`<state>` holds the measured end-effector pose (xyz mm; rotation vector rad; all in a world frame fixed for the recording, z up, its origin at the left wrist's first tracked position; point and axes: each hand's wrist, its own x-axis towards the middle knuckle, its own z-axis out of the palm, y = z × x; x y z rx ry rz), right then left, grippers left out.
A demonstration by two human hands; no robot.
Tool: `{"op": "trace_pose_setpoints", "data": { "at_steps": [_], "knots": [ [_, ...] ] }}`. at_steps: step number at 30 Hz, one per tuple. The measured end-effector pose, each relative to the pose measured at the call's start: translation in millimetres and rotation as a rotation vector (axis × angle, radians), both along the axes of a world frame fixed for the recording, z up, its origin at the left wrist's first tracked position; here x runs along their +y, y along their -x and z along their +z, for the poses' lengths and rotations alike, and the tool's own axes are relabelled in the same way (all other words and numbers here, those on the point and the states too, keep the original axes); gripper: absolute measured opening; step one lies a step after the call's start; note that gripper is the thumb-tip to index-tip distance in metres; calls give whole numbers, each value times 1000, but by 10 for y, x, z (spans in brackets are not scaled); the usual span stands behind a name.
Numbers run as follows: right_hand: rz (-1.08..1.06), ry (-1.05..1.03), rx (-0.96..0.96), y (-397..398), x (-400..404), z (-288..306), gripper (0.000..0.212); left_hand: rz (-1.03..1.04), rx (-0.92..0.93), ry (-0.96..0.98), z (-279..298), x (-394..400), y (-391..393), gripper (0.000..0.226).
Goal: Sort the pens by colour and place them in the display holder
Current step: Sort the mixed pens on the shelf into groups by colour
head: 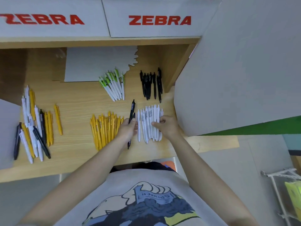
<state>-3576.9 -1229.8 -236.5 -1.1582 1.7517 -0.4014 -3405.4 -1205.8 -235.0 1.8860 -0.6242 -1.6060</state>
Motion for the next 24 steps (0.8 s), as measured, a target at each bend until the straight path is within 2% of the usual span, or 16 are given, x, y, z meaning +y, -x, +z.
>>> {"op": "trace_pose_setpoints", "data": {
  "at_steps": [3, 7, 14, 17, 20, 22, 24],
  "knots": [
    [-7, 26, 43, 38, 0, -83, 21, 47, 29, -5, -62, -19, 73, 28],
    [7, 46, 50, 118, 26, -74, 35, 78, 48, -1, -40, 2, 120, 28],
    [5, 38, 63, 132, 38, -80, 45, 5, -13, -2, 69, 63, 46, 25],
    [-12, 53, 72, 113, 71, -62, 41, -28, 56, 21, 146, 89, 2, 25],
    [-49, 128, 57, 63, 130, -14, 21, 29, 245, 7, 193, 93, -61, 24],
    [-86, 123, -59, -23, 154, 77, 8, 83, 378, 10, 226, 95, -102, 23],
    [-105, 66, -235, -143, 167, 207, 7, 29, 413, 27, 253, 110, -153, 23]
  ]
}}
